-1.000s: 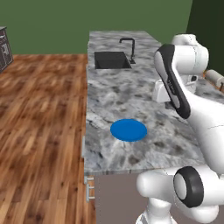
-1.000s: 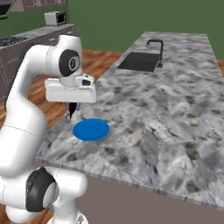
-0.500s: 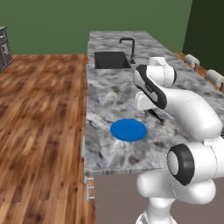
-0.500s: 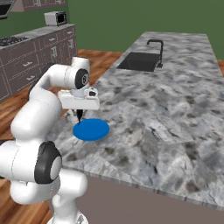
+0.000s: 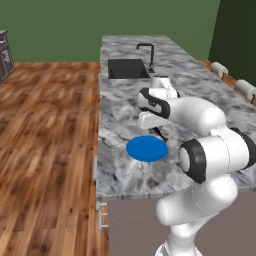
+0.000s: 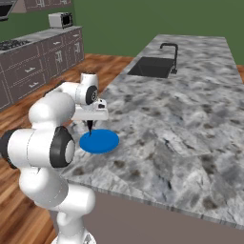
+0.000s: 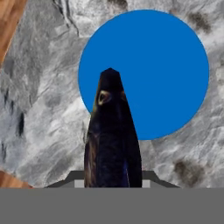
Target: Take the fish from the oven and place it on the plate on the counter.
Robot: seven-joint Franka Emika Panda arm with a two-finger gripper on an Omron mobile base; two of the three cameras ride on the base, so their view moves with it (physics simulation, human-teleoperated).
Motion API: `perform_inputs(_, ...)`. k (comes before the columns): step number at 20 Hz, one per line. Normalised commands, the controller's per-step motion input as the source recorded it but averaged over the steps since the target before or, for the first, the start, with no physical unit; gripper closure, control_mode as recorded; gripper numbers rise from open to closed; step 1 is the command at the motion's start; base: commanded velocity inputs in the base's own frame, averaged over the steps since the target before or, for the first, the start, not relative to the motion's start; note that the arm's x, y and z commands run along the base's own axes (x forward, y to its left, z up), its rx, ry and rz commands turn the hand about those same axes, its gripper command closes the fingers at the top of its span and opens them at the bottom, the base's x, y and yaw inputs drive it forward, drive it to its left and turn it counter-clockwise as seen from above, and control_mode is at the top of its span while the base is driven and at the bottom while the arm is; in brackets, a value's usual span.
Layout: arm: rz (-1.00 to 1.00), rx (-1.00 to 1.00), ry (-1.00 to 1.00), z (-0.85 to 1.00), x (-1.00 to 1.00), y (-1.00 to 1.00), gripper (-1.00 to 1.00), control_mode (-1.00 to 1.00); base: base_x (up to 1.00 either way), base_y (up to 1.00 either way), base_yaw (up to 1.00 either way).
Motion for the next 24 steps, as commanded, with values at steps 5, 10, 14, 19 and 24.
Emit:
perform_inputs(5, 0.00, 0.00, 0.00, -0.02, 0.07, 0.00, 1.00, -1.00, 0.00, 0.00, 0.00)
perform_inputs(10, 0.00, 0.00, 0.04, -0.55, 0.07, 0.00, 1.00, -1.00, 0.00, 0.00, 0.00)
perform_inputs(14, 0.00, 0.00, 0.10, -0.75, 0.13, 0.00, 1.00, -1.00, 0.00, 0.00, 0.00)
perform_inputs(19, 0.00, 0.00, 0.01, -0.33, 0.16, 0.00, 1.00, -1.00, 0.00, 0.00, 0.00)
perform_inputs(24, 0.00, 0.00, 0.00, -0.18, 0.33, 0.00, 1.00, -1.00, 0.00, 0.00, 0.00)
